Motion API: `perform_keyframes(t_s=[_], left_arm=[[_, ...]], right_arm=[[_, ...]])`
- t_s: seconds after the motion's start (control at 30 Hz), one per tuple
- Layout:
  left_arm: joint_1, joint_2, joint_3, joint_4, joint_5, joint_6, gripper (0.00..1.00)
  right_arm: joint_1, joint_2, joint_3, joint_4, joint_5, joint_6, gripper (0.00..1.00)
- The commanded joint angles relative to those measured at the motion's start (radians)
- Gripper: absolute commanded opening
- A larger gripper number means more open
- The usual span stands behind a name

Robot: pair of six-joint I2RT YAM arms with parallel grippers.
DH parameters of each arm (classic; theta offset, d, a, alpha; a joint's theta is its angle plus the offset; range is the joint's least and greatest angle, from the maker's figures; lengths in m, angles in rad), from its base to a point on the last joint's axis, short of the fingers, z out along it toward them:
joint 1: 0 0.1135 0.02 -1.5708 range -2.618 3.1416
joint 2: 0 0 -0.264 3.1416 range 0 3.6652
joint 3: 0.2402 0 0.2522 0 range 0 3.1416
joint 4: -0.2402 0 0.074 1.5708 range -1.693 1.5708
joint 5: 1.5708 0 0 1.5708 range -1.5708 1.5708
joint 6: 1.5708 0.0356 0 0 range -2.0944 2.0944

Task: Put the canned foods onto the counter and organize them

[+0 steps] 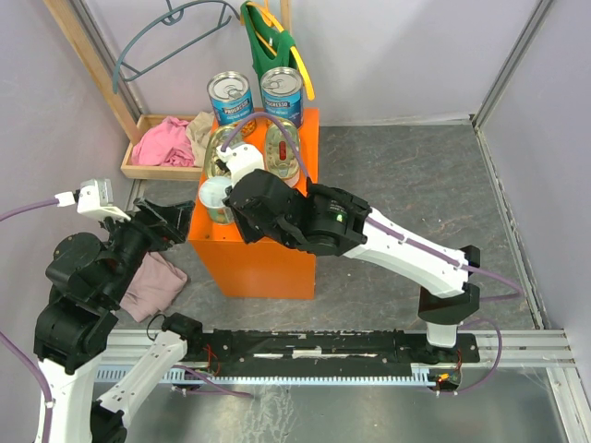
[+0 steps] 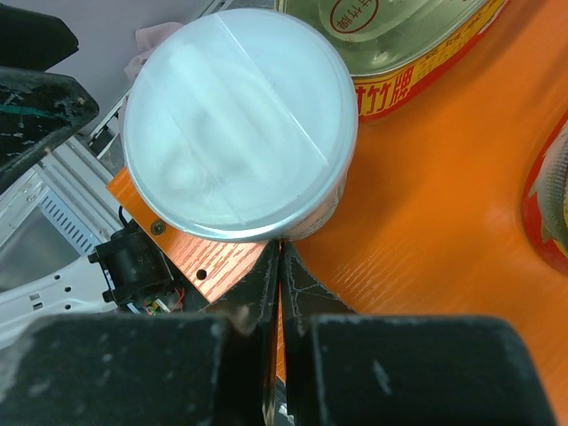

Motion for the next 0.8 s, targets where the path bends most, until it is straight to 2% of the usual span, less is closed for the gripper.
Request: perform_keyframes(t_s=[0.0, 0.3, 0.77], left_arm=[[0.003, -0.005, 0.006, 0.004, -0.024, 0.039, 0.80], [0.002, -0.008, 0.021, -0.008, -0.049, 0.047, 0.81], [-0.011, 0.016, 0.093, 0.016, -0.172, 0.082, 0.83]], right_arm=[[-0.008, 0.010, 0.043, 0.041, -0.008, -0.012, 0.06], [-0.010, 0.005, 0.036, 0.037, -0.012, -0.014, 0.07], [0.012, -0.120, -0.036, -0.027, 0.063, -0.009, 0.13]])
